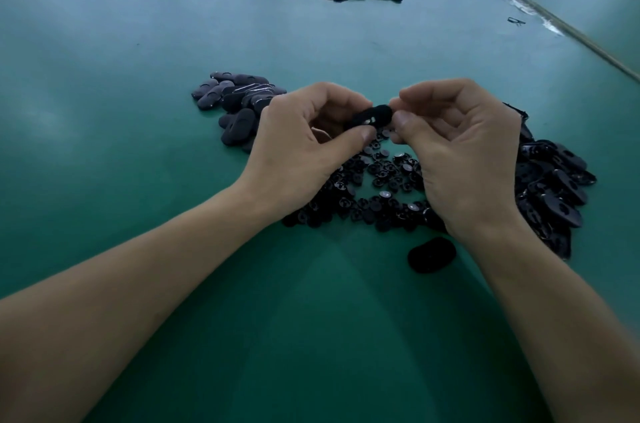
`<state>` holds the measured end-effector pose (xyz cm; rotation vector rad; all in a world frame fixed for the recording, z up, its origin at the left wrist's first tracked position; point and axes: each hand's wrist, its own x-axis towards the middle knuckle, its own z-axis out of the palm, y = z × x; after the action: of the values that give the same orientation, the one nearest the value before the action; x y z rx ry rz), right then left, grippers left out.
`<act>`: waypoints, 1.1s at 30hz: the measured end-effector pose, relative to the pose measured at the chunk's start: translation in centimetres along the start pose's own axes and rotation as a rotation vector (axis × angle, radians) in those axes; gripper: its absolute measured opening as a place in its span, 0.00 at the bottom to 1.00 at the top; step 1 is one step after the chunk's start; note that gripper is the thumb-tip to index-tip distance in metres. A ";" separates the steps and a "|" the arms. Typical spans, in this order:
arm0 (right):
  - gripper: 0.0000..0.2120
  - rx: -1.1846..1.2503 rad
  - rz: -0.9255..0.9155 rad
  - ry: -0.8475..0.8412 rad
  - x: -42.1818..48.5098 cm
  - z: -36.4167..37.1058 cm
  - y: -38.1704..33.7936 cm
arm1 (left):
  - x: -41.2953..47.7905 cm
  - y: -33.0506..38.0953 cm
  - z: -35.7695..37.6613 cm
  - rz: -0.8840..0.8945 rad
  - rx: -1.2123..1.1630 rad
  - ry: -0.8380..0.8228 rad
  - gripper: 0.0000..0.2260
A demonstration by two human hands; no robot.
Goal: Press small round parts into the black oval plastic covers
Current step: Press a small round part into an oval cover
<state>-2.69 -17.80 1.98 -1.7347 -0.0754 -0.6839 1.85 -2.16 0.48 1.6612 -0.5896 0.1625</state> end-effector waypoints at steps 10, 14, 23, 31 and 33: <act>0.08 -0.761 -0.121 -0.194 -0.7 -0.5 0.4 | 0.2 -0.1 0.0 0.014 0.014 0.105 0.08; 0.12 -0.935 -0.073 -0.285 -0.9 -0.4 0.2 | 0.3 -0.1 -0.1 -0.003 -0.015 0.170 0.07; 0.12 -0.970 -0.027 -0.340 -0.9 0.1 0.2 | 0.4 -0.2 0.0 -0.018 -0.030 0.206 0.09; 0.07 -0.964 -0.010 -0.364 -0.7 0.3 0.1 | 0.4 -0.3 -0.1 -0.061 -0.113 0.245 0.07; 0.06 -0.958 0.002 -0.374 -0.7 0.3 0.1 | 0.4 -0.5 -0.1 -0.068 -0.126 0.239 0.06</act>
<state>-3.09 -17.34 1.49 -2.7717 0.0021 -0.3890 2.45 -2.18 0.28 1.5108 -0.3549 0.2651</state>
